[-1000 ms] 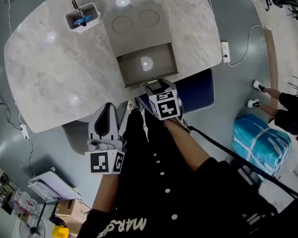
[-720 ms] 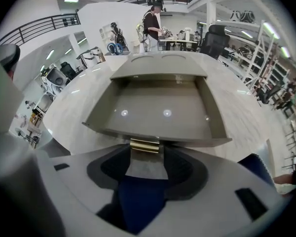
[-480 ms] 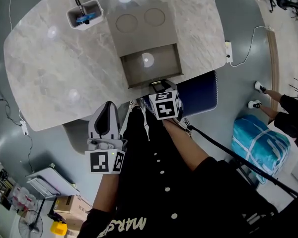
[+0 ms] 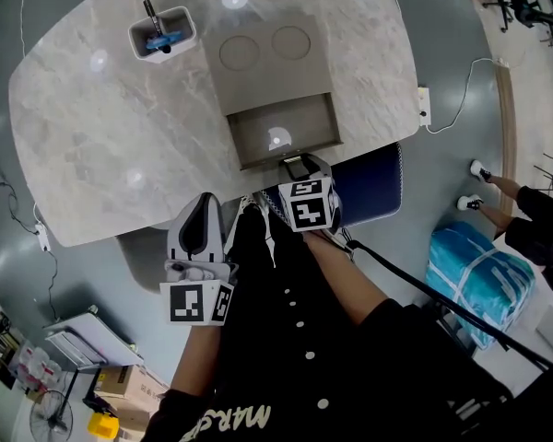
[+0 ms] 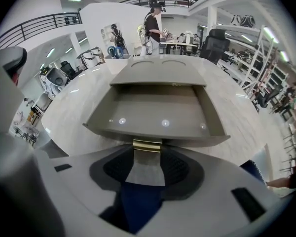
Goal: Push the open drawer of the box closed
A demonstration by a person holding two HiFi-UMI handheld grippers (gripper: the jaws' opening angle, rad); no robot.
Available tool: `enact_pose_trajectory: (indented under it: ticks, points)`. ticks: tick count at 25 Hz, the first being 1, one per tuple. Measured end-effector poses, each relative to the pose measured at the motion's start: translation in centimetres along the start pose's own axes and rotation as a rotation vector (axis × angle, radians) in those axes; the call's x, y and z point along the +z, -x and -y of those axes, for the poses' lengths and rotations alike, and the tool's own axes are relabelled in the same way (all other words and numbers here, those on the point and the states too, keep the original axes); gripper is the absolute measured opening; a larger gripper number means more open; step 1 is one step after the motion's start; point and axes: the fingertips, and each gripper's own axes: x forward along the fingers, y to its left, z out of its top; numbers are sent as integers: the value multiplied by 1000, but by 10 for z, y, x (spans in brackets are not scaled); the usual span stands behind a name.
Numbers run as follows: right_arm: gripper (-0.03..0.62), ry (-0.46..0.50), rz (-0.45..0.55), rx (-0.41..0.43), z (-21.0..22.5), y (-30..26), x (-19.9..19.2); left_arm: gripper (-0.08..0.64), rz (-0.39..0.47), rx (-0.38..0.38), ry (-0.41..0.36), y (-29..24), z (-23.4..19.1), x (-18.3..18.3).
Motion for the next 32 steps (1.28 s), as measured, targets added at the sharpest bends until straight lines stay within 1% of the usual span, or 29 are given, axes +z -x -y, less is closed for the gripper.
enact_pose_trajectory:
  ticks: [5,8,12,19,26,32]
  points:
    - [164,3,-4,6,1,-3,11,20,-4,2,2,-2,-2,1]
    - [164,9,17,2,4,-6,23,20,-5,8,4,-4,-4,2]
    - [166,-2,19,8,5,-16,34,20,-9,15,10,-6,-9,0]
    - [164,2,68,-17,12,-27,63,20,-19,23,16,-10,-13,-2]
    - [164,-10,107,-16,16,-41,89,20,-32,24,19,-17,-17,-5]
    - [164,-12,104,-17,18,-48,100,20,-43,20,20,-23,-18,-8]
